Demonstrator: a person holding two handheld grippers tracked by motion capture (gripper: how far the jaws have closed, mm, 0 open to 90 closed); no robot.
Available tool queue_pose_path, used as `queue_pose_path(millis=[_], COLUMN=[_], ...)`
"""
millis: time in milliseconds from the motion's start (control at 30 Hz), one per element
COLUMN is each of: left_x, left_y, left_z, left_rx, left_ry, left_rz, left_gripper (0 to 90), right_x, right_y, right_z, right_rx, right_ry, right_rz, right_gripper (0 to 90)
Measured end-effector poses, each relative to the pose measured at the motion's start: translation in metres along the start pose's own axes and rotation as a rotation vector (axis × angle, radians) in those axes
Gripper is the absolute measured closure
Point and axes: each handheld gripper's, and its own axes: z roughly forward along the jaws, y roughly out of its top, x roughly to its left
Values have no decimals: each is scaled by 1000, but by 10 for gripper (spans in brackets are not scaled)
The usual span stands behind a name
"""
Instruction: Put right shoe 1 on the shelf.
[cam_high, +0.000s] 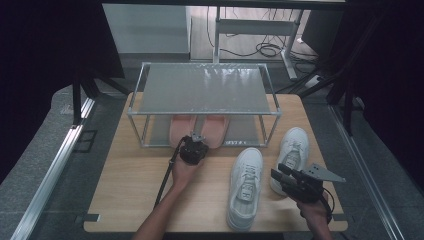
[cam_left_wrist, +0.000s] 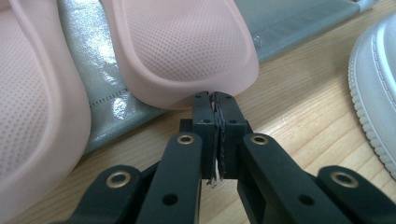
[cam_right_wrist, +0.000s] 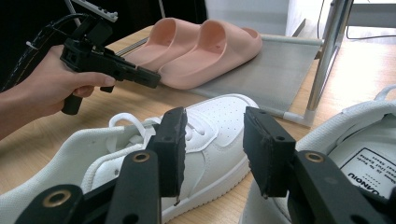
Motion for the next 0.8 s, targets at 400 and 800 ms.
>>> queue_pose_path(millis=[400, 800], left_x=[2, 12], left_y=[0, -14], left_z=[-2, -36], left_rx=[-5, -60], left_ry=[-4, -10], left_rz=[0, -3], left_gripper=[872, 869], right_x=[0, -1], right_y=[-1, -1], right_z=[1, 0], right_rx=[3, 3], right_ry=[0, -1], right_rz=[1, 2], right_gripper=[586, 586])
